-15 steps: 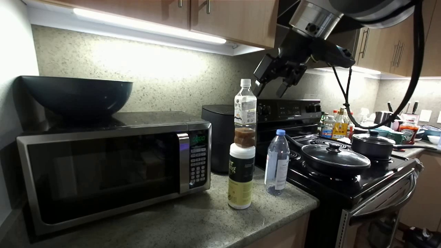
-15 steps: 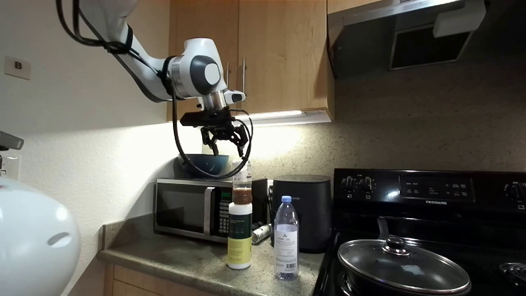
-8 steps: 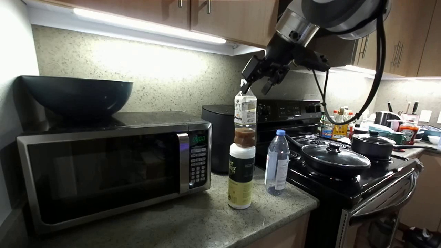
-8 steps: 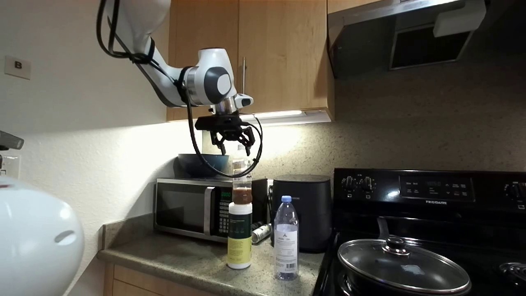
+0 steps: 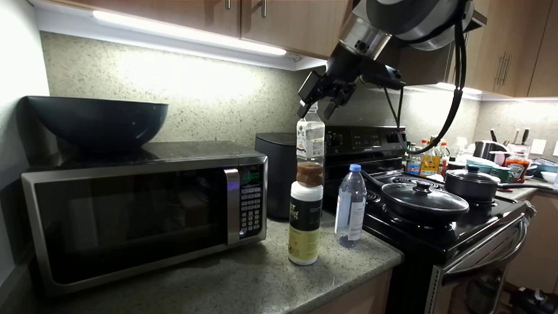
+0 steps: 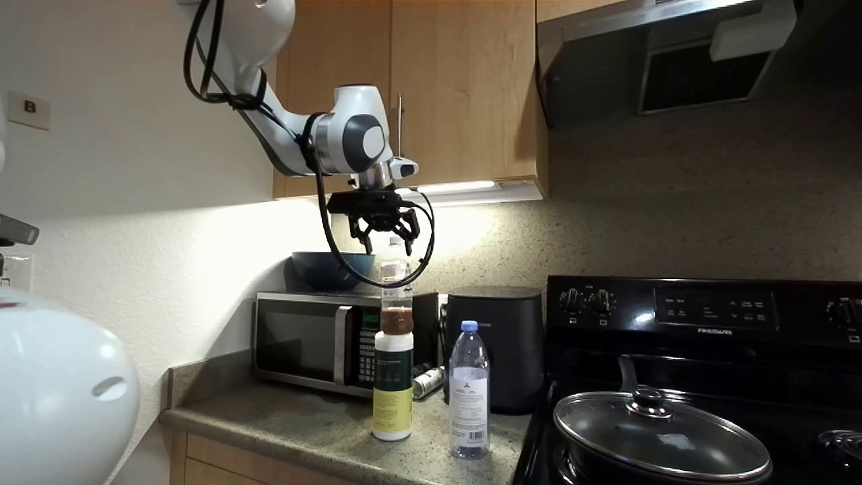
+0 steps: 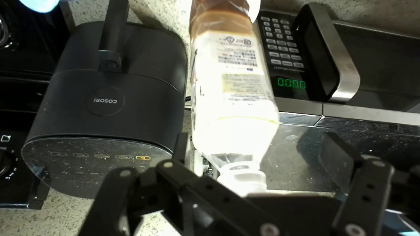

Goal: Put the bottle on top of the microwave

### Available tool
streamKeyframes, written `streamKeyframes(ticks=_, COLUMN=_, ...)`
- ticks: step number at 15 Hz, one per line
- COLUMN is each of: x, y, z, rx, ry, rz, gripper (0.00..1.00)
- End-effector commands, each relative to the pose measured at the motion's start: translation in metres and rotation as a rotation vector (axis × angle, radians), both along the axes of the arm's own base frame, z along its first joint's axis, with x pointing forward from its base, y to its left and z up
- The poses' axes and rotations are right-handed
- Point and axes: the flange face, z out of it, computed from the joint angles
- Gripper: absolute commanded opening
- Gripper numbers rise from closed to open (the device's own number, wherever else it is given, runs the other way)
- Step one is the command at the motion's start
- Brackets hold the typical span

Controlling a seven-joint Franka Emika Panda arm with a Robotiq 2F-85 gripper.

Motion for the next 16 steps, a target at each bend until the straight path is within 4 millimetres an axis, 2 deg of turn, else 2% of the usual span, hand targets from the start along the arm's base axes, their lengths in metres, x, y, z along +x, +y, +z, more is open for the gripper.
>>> streamKeyframes(ticks=1, x=-0.0040, y=-0.0020, z=-0.0027, rx=0.006, ry=0.047, rz=-0.033, gripper=1.00)
streamKeyframes(ticks=5, x=-0.0099, y=-0.0042, z=-0.0070, rx=0.003, ry=0.113, rz=-0.060, gripper=1.00)
streamKeyframes(ticks=9, x=-0.0119, y=-0.0029, z=-0.0035, rx=-0.005, ry=0.100, rz=-0.052, gripper=1.00)
streamKeyframes(ticks=10, x=-0.0056, y=-0.0029, z=-0.0096, rx=0.003, ry=0.105, rz=-0.039, gripper=1.00)
streamKeyframes(ticks=13, x=-0.0055, y=-0.0006, z=-0.0090, rx=0.003, ry=0.102, rz=-0.028, gripper=1.00)
streamKeyframes(ticks=15, x=-0.0052, y=-0.0001, z=-0.0105, rx=0.005, ry=0.103, rz=-0.023, gripper=0.74)
streamKeyframes(ticks=16, x=-0.0056, y=0.0000, z=-0.0109, rx=0.010, ry=0.105, rz=-0.017, gripper=0.67)
